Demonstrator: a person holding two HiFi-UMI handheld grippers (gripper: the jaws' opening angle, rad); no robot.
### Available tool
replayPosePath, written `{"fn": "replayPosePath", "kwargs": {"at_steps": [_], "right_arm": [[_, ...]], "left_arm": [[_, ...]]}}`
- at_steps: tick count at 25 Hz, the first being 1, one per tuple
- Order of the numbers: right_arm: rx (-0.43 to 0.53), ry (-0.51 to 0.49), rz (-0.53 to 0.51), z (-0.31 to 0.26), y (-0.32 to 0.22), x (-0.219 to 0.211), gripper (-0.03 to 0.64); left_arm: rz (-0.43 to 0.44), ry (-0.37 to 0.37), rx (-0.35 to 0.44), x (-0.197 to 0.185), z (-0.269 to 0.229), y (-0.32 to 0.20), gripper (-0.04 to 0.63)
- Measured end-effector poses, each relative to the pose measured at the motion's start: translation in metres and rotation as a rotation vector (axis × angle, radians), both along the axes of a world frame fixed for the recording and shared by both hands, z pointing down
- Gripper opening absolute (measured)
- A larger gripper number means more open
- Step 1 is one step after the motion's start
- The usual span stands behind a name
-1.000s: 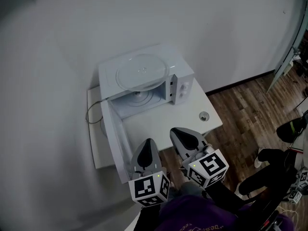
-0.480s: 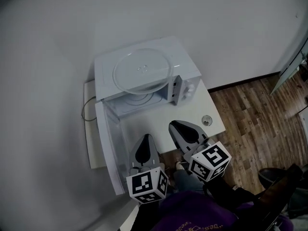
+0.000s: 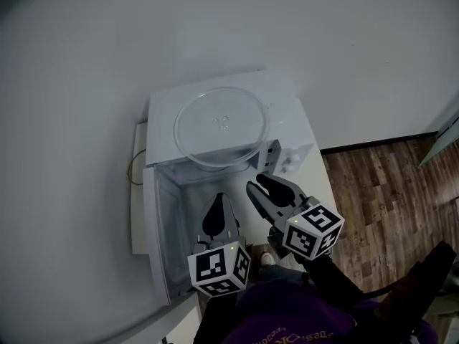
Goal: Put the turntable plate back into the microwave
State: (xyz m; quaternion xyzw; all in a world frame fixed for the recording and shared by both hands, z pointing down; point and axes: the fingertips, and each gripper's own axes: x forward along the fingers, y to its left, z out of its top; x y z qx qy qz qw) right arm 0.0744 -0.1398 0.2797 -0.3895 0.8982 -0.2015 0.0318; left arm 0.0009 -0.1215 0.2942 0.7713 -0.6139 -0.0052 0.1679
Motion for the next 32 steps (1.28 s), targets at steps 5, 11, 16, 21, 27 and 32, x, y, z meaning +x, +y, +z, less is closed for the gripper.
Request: {"fn": "replayPosePath", "kwargs": {"at_steps": [5, 11, 16, 21, 27, 32], "right_arm": [[-0.055, -0.012, -0.040, 0.011, -0.026, 0.005, 0.124], [-0.119, -0.046, -0.055, 0.017, -0.044, 0.004, 0.155], [-0.188, -0.109, -0.031, 0.020, -0.058, 0.004, 0.164], [-0.260, -0.187, -0.015, 0.023, -0.068, 0.003, 0.164], [-0.316, -0.254, 0.002, 0.025, -0.076, -0.003, 0.164], [-0.376, -0.303, 0.023, 0.031, -0.081, -0.006, 0.164]], "left_arm": [[-0.007, 0.054, -0.050, 0.008, 0.013, -0.021, 0.067], [0.061, 0.250, -0.110, 0.014, 0.020, -0.042, 0.165], [0.104, 0.399, -0.145, 0.007, 0.020, -0.064, 0.219], [0.107, 0.526, -0.186, -0.003, 0.025, -0.086, 0.249], [0.152, 0.647, -0.201, 0.001, 0.023, -0.110, 0.249], [0.137, 0.703, -0.220, 0.002, 0.029, -0.117, 0.247]]}}
